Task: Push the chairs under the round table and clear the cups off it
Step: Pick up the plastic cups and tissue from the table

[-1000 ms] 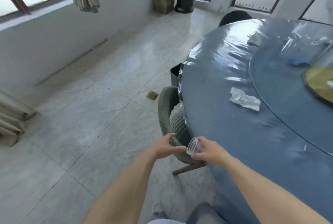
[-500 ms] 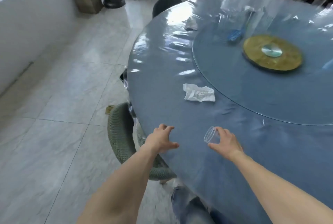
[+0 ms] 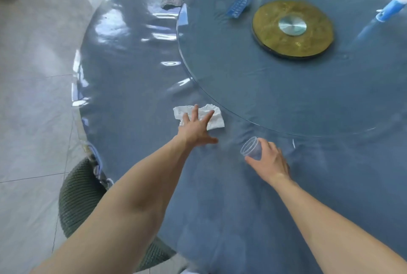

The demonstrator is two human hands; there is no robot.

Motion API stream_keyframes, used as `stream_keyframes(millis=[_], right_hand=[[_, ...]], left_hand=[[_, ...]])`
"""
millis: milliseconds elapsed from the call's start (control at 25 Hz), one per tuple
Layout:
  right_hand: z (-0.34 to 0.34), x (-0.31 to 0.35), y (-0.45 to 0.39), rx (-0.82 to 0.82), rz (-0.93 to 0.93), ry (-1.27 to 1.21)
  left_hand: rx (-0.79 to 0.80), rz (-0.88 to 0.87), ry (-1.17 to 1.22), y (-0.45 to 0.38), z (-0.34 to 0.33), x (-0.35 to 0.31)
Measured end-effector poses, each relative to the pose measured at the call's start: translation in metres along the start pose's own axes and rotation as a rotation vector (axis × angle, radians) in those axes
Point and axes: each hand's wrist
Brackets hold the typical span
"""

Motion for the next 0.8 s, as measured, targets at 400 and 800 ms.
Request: stream_keyframes(millis=[400, 800], right_hand=[[0.000, 0.004, -0.013, -0.036, -0.029, 0.013], [-0.059, 0.163, 0.038, 0.104, 0.291, 0.087]], left_hand=[[-0.082, -0.102, -0.082, -0.016, 0.007, 0.009], [-0.229, 0.135, 0.161, 0.141, 0.002, 0.165]])
Point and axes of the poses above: each hand's wrist, its own y-axis away from the middle knuckle, its own z-axis out of the back of the hand, x = y × z, and after that the axes turned 8 degrees about x, right-handed
